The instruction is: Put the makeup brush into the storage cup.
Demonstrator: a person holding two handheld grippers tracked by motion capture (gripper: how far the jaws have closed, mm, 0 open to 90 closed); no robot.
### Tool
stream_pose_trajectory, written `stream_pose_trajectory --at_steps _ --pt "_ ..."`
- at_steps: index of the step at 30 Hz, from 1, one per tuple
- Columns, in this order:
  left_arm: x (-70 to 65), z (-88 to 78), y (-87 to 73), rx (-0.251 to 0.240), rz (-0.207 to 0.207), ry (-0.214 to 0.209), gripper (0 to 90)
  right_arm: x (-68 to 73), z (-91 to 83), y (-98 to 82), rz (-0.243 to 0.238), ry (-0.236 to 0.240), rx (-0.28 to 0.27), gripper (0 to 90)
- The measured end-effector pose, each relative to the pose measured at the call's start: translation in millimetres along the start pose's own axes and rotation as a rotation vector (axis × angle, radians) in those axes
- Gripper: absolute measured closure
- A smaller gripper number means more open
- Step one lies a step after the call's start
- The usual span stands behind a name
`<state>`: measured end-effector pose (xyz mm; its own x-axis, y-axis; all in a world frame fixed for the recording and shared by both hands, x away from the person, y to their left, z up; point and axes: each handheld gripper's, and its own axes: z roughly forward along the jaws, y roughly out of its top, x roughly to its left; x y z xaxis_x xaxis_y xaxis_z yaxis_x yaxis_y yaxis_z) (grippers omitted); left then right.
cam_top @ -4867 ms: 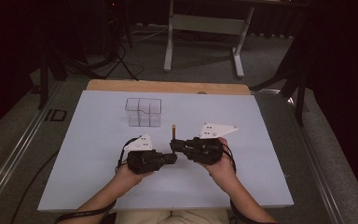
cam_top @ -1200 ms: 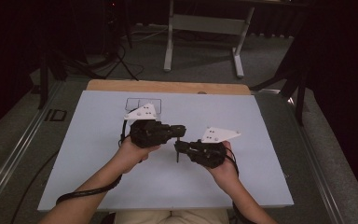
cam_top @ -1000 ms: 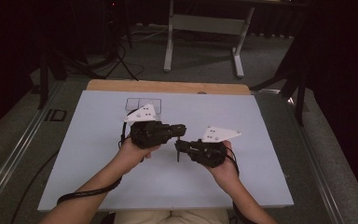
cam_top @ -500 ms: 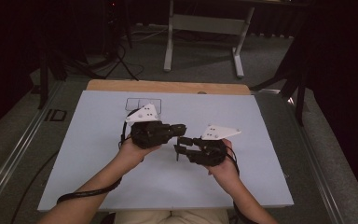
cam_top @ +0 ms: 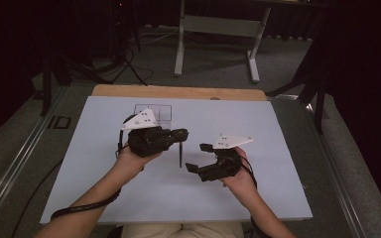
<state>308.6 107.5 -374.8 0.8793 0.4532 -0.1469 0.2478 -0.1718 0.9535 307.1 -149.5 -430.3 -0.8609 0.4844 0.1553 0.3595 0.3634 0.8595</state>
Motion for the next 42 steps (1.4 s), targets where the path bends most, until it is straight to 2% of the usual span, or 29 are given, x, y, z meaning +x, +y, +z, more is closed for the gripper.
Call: stream_pose_trajectory --at_steps 1,6,15,21,33,35,37,42 --pt "0.6 -1.6 -0.3 -0.002 -0.004 0.002 85.3 -0.7 -0.4 -1.0 -0.004 -0.004 0.017 13.6" --pt "4.3 -14.1 -1.3 -0.004 -0.008 0.024 85.3 -3.9 -4.7 -4.3 0.005 -0.005 0.018 14.3" --pt "9.4 -32.8 -2.5 -0.015 -0.021 0.051 85.3 -5.4 -10.6 -19.3 0.016 -0.052 0.031 14.8" --pt "10.6 -44.5 -3.2 -0.012 -0.019 0.073 85.3 -6.5 -20.5 -27.9 0.013 -0.058 0.012 14.9" --pt "18.4 -70.7 -6.4 -0.015 -0.03 0.122 85.3 -11.3 -43.3 -42.3 0.035 -0.084 0.012 15.1" --pt "18.4 -70.7 -6.4 -0.015 -0.03 0.122 85.3 -11.8 -45.8 -43.5 0.03 -0.092 0.012 15.1" --pt "21.1 -81.6 -5.4 -0.026 -0.034 0.134 85.3 -14.0 -54.5 -47.6 0.043 -0.104 0.003 15.1" --pt "23.5 -88.4 -3.8 -0.029 -0.029 0.157 85.3 -16.1 -62.1 -51.5 0.051 -0.107 -0.017 15.0"
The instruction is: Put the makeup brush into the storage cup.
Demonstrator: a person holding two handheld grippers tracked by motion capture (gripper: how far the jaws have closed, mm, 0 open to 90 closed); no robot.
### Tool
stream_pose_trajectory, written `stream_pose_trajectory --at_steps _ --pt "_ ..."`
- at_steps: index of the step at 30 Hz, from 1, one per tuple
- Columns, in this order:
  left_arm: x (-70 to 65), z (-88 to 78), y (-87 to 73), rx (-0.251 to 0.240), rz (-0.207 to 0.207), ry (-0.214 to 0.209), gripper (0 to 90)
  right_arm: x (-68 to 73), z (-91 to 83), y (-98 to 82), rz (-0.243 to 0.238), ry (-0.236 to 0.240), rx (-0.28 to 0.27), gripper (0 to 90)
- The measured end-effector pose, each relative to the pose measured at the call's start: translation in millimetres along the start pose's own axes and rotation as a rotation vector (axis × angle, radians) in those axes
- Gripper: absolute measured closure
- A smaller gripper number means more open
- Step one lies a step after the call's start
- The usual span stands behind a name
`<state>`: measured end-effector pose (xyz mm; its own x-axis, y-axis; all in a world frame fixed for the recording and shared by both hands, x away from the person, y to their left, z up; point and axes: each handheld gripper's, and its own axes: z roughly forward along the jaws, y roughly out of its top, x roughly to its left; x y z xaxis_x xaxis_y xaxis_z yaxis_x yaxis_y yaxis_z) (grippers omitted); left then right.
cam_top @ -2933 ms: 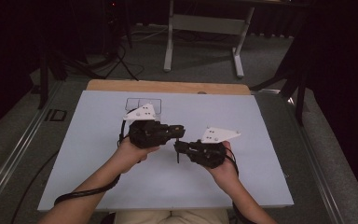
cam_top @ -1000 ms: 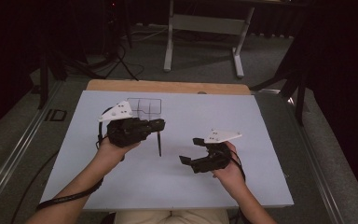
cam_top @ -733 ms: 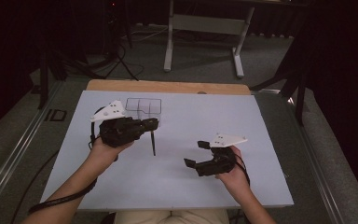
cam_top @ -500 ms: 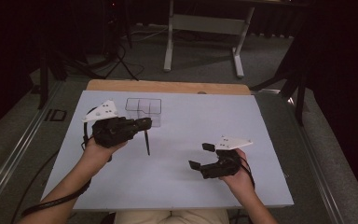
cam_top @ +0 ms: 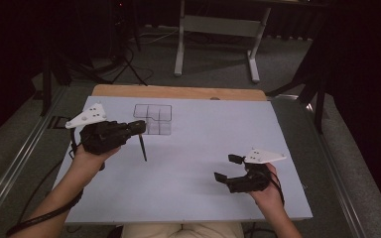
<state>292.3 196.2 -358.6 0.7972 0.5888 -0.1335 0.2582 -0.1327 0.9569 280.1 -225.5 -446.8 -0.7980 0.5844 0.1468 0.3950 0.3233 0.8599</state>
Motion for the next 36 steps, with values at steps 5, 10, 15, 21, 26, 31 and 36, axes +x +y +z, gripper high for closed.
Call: stream_pose_trajectory --at_steps 5,10,15,21,26,31,36 --pt "4.7 -5.7 1.6 -0.011 -0.006 0.019 85.3 -1.3 -2.4 -1.5 0.001 0.002 -0.001 14.9" --pt "9.8 -11.1 2.3 -0.005 0.0 0.047 85.3 -3.8 -3.7 -3.2 0.018 0.002 -0.011 14.9" --pt "14.7 -16.2 5.1 -0.017 0.001 0.068 85.3 -6.6 -2.7 -5.5 0.032 -0.008 -0.005 15.0" --pt "20.9 -16.9 7.4 -0.022 -0.002 0.092 85.3 -9.6 -2.7 -8.5 0.043 -0.009 -0.013 14.9" --pt "23.9 -13.3 12.0 -0.016 0.006 0.106 85.3 -12.3 -3.8 -8.4 0.052 -0.017 -0.016 15.0" --pt "26.7 -13.3 18.2 -0.014 0.016 0.112 85.3 -13.4 -4.8 -8.1 0.059 -0.018 -0.021 14.9" --pt "29.7 -13.1 25.4 -0.018 0.03 0.129 85.3 -15.1 -5.0 -8.2 0.062 -0.017 -0.024 14.8"
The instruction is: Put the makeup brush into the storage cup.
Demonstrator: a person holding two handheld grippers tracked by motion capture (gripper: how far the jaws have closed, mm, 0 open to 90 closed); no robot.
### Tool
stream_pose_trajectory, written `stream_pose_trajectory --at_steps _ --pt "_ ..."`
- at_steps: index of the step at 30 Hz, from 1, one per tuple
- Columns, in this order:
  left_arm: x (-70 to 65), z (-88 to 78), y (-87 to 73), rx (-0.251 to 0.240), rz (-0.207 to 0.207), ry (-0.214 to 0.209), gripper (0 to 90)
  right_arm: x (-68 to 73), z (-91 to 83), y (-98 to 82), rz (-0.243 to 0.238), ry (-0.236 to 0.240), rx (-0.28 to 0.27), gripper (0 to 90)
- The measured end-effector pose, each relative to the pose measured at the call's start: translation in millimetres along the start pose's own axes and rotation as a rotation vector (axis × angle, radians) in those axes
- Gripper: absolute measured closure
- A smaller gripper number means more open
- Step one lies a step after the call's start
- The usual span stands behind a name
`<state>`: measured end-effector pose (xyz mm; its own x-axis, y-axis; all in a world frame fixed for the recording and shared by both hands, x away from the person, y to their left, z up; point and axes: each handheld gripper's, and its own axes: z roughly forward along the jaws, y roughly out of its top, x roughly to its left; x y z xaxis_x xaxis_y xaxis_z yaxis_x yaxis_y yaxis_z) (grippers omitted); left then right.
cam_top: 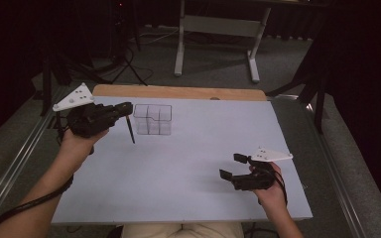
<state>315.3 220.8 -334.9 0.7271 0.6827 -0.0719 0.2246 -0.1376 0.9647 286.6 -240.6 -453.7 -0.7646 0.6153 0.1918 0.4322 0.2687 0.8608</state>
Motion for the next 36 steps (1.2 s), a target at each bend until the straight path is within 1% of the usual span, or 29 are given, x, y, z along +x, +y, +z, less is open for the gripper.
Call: stream_pose_trajectory --at_steps 1,3,4,13,14,16,19,21,28,30,33,34,36 --pt "0.5 0.4 0.8 0.002 0.006 0.009 85.3 -0.1 0.1 0.0 0.001 -0.001 0.001 14.8" --pt "1.9 1.6 2.3 -0.001 0.004 0.012 85.3 -0.4 0.4 -0.1 0.002 -0.001 0.004 14.8" --pt "2.6 1.9 3.1 -0.001 0.011 0.021 85.3 -0.5 0.4 -0.1 0.003 0.0 0.004 14.8" --pt "11.7 7.7 16.0 -0.017 0.01 0.035 85.3 -0.3 1.6 -0.2 0.0 0.002 0.004 14.7" --pt "12.7 8.7 17.6 -0.014 0.018 0.041 85.3 -0.5 2.0 -0.3 -0.003 -0.001 0.007 14.7" --pt "15.4 10.8 20.9 -0.018 0.013 0.041 85.2 -1.0 2.3 -0.7 -0.002 0.002 0.007 14.6" --pt "18.4 14.0 25.6 -0.019 0.019 0.051 85.2 -1.5 2.1 -0.8 -0.003 -0.001 0.007 14.6" --pt "20.7 16.1 27.8 -0.019 0.028 0.061 85.2 -1.9 1.9 -1.0 -0.003 -0.003 0.005 14.6" --pt "30.2 23.1 35.1 -0.032 0.026 0.076 85.2 -3.2 2.3 -2.0 -0.007 -0.006 0.006 14.7" --pt "32.6 24.5 37.2 -0.036 0.025 0.074 85.2 -2.8 2.5 -2.0 -0.007 -0.006 0.008 14.7" --pt "36.4 28.0 40.3 -0.038 0.027 0.086 85.2 -3.2 3.3 -2.6 -0.005 -0.003 0.014 14.7" --pt "36.9 29.3 41.4 -0.036 0.037 0.097 85.2 -3.6 3.6 -2.8 -0.006 -0.006 0.015 14.7" --pt "39.1 31.1 43.6 -0.038 0.036 0.092 85.2 -4.0 3.4 -3.1 -0.004 -0.004 0.016 14.6"
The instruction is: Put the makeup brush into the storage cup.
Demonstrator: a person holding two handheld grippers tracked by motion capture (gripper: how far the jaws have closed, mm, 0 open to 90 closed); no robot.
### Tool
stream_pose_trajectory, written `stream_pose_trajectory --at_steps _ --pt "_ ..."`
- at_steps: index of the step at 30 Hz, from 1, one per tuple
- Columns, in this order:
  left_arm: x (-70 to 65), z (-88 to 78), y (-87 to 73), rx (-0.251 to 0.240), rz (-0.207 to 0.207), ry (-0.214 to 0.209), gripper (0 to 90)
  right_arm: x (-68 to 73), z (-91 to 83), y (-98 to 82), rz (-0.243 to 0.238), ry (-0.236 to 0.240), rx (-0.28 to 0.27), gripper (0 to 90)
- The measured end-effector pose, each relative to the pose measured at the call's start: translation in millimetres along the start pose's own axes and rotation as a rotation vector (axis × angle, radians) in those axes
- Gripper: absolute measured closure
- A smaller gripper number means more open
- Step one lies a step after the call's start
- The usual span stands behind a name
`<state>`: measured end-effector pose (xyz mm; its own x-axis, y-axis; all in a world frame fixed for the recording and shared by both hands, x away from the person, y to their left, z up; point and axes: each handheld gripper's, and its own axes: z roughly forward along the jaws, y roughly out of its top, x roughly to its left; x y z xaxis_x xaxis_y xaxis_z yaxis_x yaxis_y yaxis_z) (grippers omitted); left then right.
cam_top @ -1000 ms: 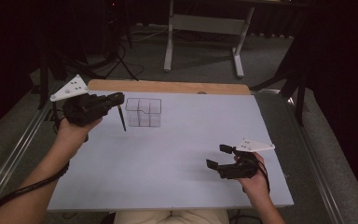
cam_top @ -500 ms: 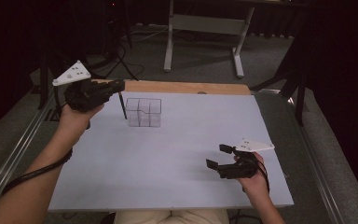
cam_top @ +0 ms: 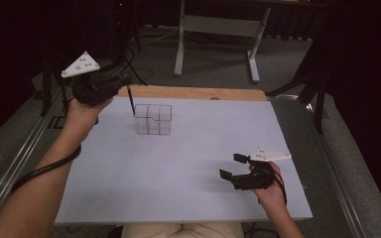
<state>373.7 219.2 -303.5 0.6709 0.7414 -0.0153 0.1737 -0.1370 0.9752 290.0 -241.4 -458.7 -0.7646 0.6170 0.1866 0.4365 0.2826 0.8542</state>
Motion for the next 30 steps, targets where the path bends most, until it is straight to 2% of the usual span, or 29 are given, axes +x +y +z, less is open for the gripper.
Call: stream_pose_trajectory --at_steps 9,11,18,30 --pt "7.5 9.1 5.1 0.001 0.008 0.02 85.2 -1.2 -0.1 -0.4 0.005 0.003 -0.002 14.6" --pt "9.3 11.2 5.4 0.0 -0.002 0.022 85.2 -1.5 0.0 -0.4 0.003 0.002 -0.001 14.7" --pt "15.2 19.0 5.1 0.0 -0.013 0.042 85.2 -2.1 0.2 -0.8 0.006 0.004 -0.001 14.7" --pt "22.8 30.9 -0.1 -0.008 -0.005 0.083 85.2 -3.4 0.4 -1.8 0.007 0.005 0.001 14.7"
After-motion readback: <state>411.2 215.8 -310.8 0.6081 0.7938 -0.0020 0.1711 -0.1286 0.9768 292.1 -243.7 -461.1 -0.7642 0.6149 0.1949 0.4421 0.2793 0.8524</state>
